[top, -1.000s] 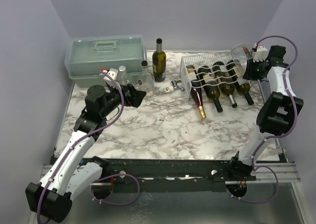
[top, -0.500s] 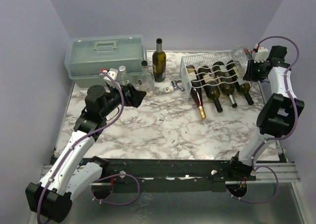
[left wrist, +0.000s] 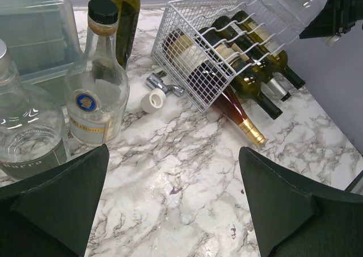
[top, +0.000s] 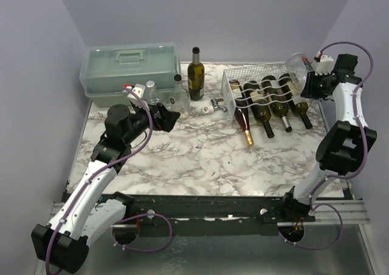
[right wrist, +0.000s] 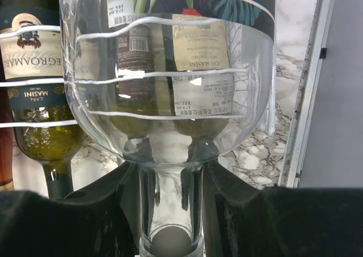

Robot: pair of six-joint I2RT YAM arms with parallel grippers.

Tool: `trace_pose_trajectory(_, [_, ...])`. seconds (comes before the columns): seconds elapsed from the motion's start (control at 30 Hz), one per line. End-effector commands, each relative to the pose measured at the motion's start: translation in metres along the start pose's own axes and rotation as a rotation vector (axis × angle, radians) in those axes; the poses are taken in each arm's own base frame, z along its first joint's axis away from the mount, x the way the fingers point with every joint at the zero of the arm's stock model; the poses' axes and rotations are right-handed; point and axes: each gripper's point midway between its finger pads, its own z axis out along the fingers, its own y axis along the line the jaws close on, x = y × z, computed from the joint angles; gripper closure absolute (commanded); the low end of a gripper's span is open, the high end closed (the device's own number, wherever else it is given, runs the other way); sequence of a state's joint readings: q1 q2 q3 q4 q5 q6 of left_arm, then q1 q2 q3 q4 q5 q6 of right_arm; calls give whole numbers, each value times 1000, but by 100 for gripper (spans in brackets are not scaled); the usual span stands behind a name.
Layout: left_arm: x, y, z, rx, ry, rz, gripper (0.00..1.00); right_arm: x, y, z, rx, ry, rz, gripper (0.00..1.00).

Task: Take the wine bottle off the wine rack
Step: Pick up the wine bottle from the wine rack.

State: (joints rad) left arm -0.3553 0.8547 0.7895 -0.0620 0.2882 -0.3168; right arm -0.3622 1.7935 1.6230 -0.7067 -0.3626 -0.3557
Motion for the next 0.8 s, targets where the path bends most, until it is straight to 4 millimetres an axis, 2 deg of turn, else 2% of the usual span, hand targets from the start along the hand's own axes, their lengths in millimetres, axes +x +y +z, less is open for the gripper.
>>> trace_pose_trajectory(0.0, [1, -2, -2, 17, -3, 8, 1, -67, 6, -43, -1, -249, -87, 100])
trace_pose_trajectory(0.43, [3, -2, -1, 19, 3, 7, 1, -77, 27, -74, -60, -285, -125, 100])
trace_pose_trajectory(0.77, [3, -2, -1, 20, 5, 7, 1, -76, 50, -99, -135, -297, -181, 100])
